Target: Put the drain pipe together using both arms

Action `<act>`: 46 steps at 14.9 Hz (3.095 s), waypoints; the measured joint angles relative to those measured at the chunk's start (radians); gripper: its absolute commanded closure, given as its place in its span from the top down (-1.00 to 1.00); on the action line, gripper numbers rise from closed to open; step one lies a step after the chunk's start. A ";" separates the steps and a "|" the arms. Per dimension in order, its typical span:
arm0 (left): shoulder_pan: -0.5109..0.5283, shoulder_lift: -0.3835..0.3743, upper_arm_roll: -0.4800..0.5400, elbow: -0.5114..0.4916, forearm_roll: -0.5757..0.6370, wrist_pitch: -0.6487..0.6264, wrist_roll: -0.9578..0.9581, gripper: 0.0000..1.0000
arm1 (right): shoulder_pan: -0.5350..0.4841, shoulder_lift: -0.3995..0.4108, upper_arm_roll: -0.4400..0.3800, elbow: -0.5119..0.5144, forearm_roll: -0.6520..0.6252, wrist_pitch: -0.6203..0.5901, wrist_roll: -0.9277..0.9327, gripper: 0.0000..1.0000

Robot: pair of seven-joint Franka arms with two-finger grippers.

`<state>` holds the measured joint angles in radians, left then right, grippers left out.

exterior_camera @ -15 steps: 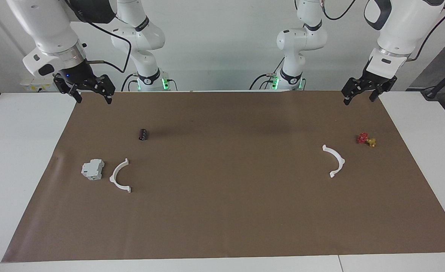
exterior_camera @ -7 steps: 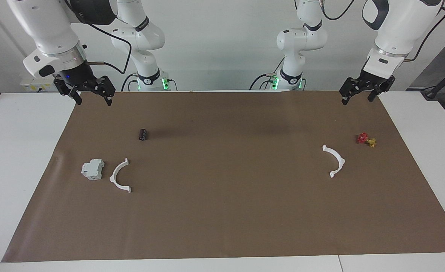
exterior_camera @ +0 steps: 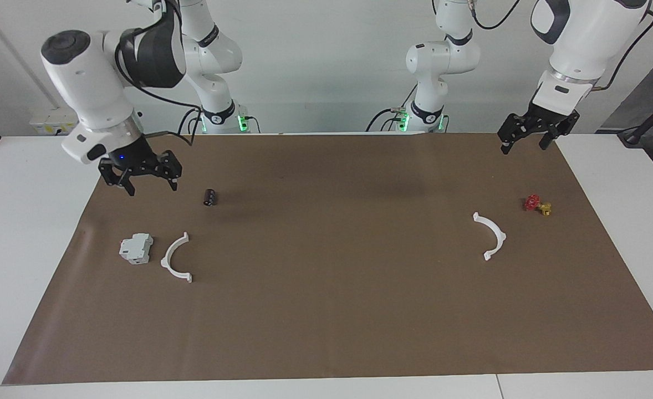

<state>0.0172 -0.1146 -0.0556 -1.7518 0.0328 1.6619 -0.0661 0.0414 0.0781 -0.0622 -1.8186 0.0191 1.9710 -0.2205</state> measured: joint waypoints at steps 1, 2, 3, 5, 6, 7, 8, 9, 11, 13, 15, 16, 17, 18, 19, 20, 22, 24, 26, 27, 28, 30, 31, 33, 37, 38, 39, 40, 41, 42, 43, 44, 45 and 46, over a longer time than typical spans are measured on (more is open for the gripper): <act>0.000 0.000 0.000 0.000 0.000 0.000 0.000 1.00 | -0.004 0.048 0.000 -0.004 0.001 0.058 -0.051 1.00; 0.000 0.000 0.000 0.000 0.000 0.002 0.000 1.00 | -0.010 0.096 0.000 -0.008 0.003 0.117 -0.103 1.00; 0.000 0.000 0.001 0.000 0.000 0.009 0.000 1.00 | -0.017 0.138 -0.001 -0.014 0.011 0.171 -0.147 1.00; 0.001 0.000 0.005 0.000 0.000 0.035 0.000 1.00 | -0.035 0.205 -0.001 -0.033 0.023 0.263 -0.238 1.00; 0.001 0.000 0.007 0.000 0.000 0.041 0.000 1.00 | -0.045 0.226 -0.002 -0.049 0.037 0.306 -0.293 1.00; 0.001 0.000 0.008 0.000 0.000 0.044 0.000 1.00 | -0.054 0.238 -0.002 -0.067 0.051 0.340 -0.342 1.00; 0.001 0.000 0.008 0.000 0.000 0.046 0.000 1.00 | -0.061 0.242 -0.002 -0.090 0.057 0.368 -0.379 1.00; 0.001 0.000 0.008 -0.001 0.000 0.047 0.000 1.00 | -0.064 0.243 -0.003 -0.114 0.057 0.391 -0.409 0.98; 0.001 0.000 0.007 -0.001 0.000 0.048 0.001 1.00 | -0.071 0.249 -0.003 -0.151 0.058 0.425 -0.457 0.93; 0.001 0.000 0.007 -0.001 0.000 0.048 0.001 1.00 | -0.078 0.262 -0.003 -0.164 0.058 0.448 -0.488 0.78; 0.001 0.000 0.007 -0.001 0.000 0.050 0.001 1.00 | -0.079 0.270 -0.003 -0.167 0.058 0.453 -0.501 0.64; 0.001 0.000 0.006 -0.001 0.000 0.052 0.001 1.00 | -0.079 0.272 -0.003 -0.170 0.058 0.461 -0.502 0.63; 0.001 0.000 0.005 -0.001 0.000 0.055 0.001 1.00 | -0.079 0.273 -0.002 -0.173 0.058 0.472 -0.502 0.63; 0.001 0.000 0.004 -0.001 0.000 0.058 0.001 1.00 | -0.079 0.274 -0.002 -0.176 0.058 0.479 -0.502 0.63; 0.001 0.000 0.003 -0.001 0.000 0.060 0.001 1.00 | -0.079 0.277 -0.002 -0.179 0.058 0.483 -0.502 0.61; 0.001 0.000 0.003 -0.001 0.000 0.061 0.001 1.00 | -0.079 0.283 -0.002 -0.180 0.058 0.489 -0.502 0.57; 0.001 0.000 0.003 -0.002 0.000 0.061 0.002 1.00 | -0.079 0.295 -0.002 -0.182 0.058 0.510 -0.502 -0.66; 0.001 0.000 0.003 -0.002 0.000 0.062 0.002 1.00 | -0.079 0.296 -0.001 -0.181 0.058 0.513 -0.502 -1.00; 0.001 0.000 0.003 -0.003 0.000 0.063 0.002 1.00 | -0.079 0.294 -0.001 -0.176 0.058 0.513 -0.502 -1.00; 0.001 0.000 0.003 -0.003 0.000 0.063 0.002 1.00 | -0.078 0.293 0.000 -0.172 0.059 0.511 -0.502 -1.00; 0.001 0.000 0.003 -0.003 0.000 0.063 0.002 1.00 | -0.077 0.293 0.001 -0.166 0.059 0.498 -0.502 -1.00; 0.001 0.000 0.003 -0.003 0.000 0.064 0.002 1.00 | -0.072 0.293 0.002 -0.142 0.059 0.458 -0.501 -1.00; 0.001 0.000 0.003 -0.003 0.000 0.064 0.002 1.00 | -0.070 0.293 0.004 -0.122 0.059 0.430 -0.493 -1.00; 0.001 0.000 0.003 -0.003 0.000 0.064 0.002 1.00 | -0.049 0.292 0.008 -0.066 0.060 0.352 -0.442 -1.00; 0.001 0.000 0.003 -0.003 0.000 0.065 0.002 1.00 | 0.098 0.287 0.013 0.055 0.059 0.208 -0.157 -1.00; 0.001 0.000 0.003 -0.003 0.000 0.066 0.002 1.00 | 0.145 0.287 0.013 0.068 0.058 0.199 -0.067 -1.00; 0.001 0.000 0.003 -0.003 0.000 0.067 0.002 1.00 | 0.191 0.287 0.014 0.072 0.056 0.198 0.024 -1.00; 0.001 0.000 0.002 -0.003 0.000 0.069 0.002 1.00 | 0.237 0.288 0.014 0.072 0.055 0.198 0.120 -1.00; 0.001 0.000 0.002 -0.003 0.000 0.071 0.002 1.00 | 0.279 0.289 0.014 0.072 0.053 0.199 0.209 -1.00; 0.001 0.000 0.002 -0.003 0.000 0.071 0.002 1.00 | 0.316 0.291 0.015 0.072 0.052 0.202 0.291 -1.00; 0.001 0.000 0.002 -0.003 0.000 0.071 0.002 1.00 | 0.353 0.295 0.015 0.072 0.052 0.211 0.373 -1.00; 0.001 0.000 0.002 -0.003 0.000 0.071 0.002 1.00 | 0.385 0.304 0.015 0.071 0.052 0.225 0.442 -1.00; 0.001 0.000 0.002 -0.003 0.000 0.072 0.003 1.00 | 0.413 0.315 0.014 0.071 0.051 0.245 0.503 -1.00; 0.001 0.000 0.002 -0.003 0.000 0.072 0.003 1.00 | 0.438 0.330 0.014 0.071 0.051 0.265 0.562 -1.00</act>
<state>0.0180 -0.1146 -0.0539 -1.7549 0.0328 1.7335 -0.0636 0.4792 0.4083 -0.0478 -1.7480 0.0704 2.2363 0.3410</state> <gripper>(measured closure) 0.000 0.793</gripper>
